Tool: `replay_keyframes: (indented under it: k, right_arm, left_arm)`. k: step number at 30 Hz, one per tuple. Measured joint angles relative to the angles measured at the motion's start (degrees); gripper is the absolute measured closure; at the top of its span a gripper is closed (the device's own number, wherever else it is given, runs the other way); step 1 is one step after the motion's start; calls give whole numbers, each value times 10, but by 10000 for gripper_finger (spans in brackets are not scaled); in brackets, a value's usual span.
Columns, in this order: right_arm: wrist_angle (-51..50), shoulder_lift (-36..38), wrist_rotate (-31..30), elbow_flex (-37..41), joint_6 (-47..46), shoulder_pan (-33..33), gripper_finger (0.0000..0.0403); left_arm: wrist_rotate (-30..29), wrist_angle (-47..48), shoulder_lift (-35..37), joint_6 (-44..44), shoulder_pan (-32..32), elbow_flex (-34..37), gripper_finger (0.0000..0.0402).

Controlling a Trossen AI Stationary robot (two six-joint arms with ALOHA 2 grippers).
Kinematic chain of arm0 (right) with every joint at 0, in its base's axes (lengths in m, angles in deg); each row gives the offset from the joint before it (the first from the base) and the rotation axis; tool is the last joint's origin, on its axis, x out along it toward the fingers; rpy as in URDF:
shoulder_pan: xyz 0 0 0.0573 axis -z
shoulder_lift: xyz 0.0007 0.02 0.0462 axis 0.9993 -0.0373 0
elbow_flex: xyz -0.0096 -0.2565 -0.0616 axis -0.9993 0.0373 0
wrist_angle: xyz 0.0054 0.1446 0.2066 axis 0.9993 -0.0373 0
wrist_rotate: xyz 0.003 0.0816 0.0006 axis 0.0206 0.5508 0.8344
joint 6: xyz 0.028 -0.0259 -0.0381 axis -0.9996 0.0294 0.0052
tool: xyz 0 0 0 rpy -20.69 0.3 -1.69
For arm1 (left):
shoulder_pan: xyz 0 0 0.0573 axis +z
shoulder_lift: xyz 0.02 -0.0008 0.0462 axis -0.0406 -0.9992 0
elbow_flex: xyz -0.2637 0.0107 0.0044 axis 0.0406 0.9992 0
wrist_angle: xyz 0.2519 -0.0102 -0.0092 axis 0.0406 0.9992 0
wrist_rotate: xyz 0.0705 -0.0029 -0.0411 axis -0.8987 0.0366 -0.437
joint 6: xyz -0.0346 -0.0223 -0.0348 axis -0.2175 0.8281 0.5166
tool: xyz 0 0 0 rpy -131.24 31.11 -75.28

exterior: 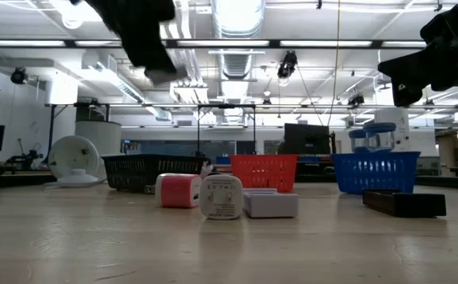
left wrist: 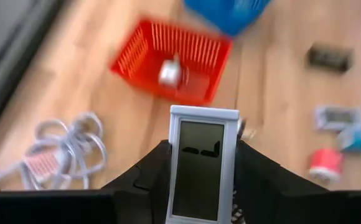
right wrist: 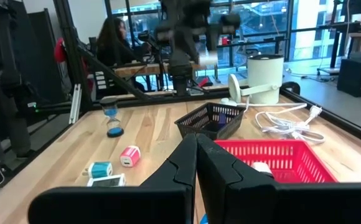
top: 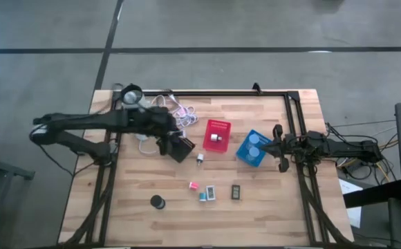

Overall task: Pick & Place Office items
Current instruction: Put the white digital clock into the black basket

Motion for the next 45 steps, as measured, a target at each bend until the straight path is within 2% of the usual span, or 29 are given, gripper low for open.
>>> replay_keyframes:
  k: [16, 34, 45]
  right_arm:
    - [1, -2, 0, 0, -1, 0, 394]
    - [1, -3, 0, 0, 0, 0, 394]
    - [1, -3, 0, 0, 0, 0, 394]
  left_arm:
    - [21, 38, -124, -9, 0, -2, 259]
    - [27, 153, -253, -51, 0, -92, 259]
    - [25, 166, -299, -72, 1, -100, 259]
